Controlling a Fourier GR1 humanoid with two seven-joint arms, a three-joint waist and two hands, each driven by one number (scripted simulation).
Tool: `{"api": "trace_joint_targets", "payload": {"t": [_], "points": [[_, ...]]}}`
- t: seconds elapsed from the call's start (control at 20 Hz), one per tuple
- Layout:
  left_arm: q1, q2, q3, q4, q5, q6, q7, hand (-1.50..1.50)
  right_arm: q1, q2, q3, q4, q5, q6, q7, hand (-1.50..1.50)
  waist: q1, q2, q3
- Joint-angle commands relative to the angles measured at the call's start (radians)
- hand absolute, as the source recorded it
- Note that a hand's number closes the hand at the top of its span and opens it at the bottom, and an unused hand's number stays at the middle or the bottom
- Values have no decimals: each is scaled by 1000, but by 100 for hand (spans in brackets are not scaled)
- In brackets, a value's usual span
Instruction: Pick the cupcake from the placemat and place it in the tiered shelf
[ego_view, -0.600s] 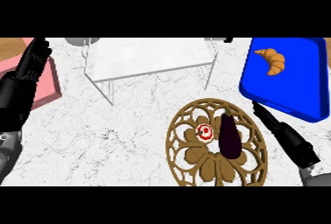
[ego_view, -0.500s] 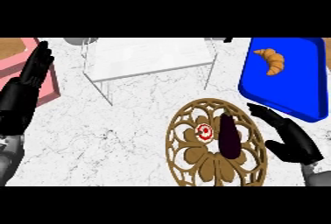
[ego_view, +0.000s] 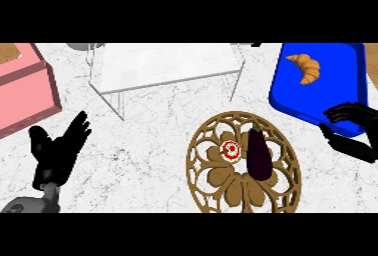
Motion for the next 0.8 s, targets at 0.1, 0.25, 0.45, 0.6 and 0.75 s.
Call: {"api": "trace_joint_targets", "payload": {"t": [0.1, 0.25, 0.45, 0.6, 0.75], "points": [[24, -22, 42, 68, 42, -78, 22, 0, 57, 9, -50, -52, -29, 89, -49, -150, 8, -5, 3], [11, -48, 19, 76, 20, -42, 29, 0, 46, -74, -19, -154, -84, 233, 22, -150, 2, -7, 3], [70, -26, 20, 7, 22, -61, 42, 0, 28, -162, -30, -269, -156, 333, 185, -150, 10, -9, 2], [16, -39, 42, 74, 28, -64, 39, 0, 36, -159, 23, -454, -171, 312, 347, -150, -3, -9, 1], [-21, -59, 39, 78, 9, -35, 57, 0, -44, -188, 58, -530, -166, 289, 530, -150, 4, -7, 1]]}}
